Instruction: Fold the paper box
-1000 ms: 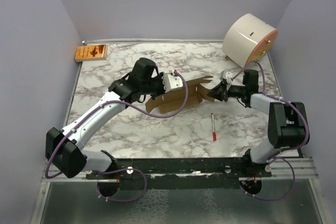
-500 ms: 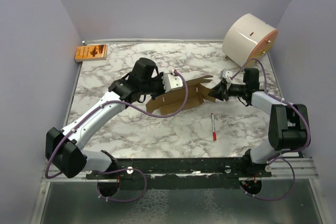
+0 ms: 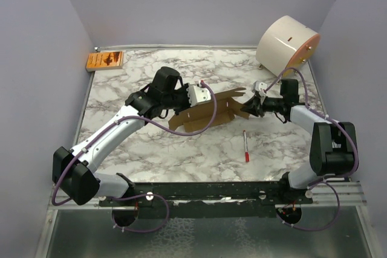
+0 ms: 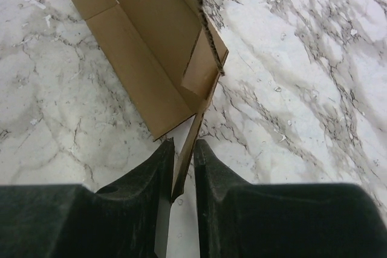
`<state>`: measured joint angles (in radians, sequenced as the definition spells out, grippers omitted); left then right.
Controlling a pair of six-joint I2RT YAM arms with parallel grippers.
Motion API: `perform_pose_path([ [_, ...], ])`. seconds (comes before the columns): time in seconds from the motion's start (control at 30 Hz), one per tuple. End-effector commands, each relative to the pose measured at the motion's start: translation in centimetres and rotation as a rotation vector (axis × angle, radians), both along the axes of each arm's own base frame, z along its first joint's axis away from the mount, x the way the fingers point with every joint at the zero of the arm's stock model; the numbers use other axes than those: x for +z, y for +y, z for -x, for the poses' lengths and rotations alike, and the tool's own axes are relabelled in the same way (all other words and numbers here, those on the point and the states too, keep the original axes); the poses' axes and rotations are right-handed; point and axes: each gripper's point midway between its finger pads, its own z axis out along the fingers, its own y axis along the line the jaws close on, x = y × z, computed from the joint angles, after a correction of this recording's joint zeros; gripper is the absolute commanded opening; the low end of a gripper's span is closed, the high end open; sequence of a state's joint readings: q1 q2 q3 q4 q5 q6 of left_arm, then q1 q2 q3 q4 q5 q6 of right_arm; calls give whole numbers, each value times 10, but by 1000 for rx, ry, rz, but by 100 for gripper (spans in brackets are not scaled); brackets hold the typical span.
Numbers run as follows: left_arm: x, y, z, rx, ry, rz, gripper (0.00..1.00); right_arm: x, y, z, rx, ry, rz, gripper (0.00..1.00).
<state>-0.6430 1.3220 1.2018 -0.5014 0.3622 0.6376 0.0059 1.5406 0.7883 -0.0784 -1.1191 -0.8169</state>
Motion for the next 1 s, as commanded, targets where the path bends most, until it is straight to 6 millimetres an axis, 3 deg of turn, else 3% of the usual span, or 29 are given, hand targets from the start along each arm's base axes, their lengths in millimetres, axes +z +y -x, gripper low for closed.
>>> perform_pose_path([
  [0.0,5,-4,3,-9,-5,21,0,10,-4,-9,-22,-57,38,15],
  [0.13,8,-6,3,-10,-1,34,0,9,-4,-9,-27,-42,31,2],
  [0.5,17,-19,-4,-1,26,92,0,32,-4,-31,-177,-75,-62,1],
  [0.83,18,-14,-51,50,-64,-22,0,40,22,-71,-282,-111,-158,1],
  [0.97,6,-10,-66,81,-22,-27,0,35,20,-91,-367,-49,-194,1],
])
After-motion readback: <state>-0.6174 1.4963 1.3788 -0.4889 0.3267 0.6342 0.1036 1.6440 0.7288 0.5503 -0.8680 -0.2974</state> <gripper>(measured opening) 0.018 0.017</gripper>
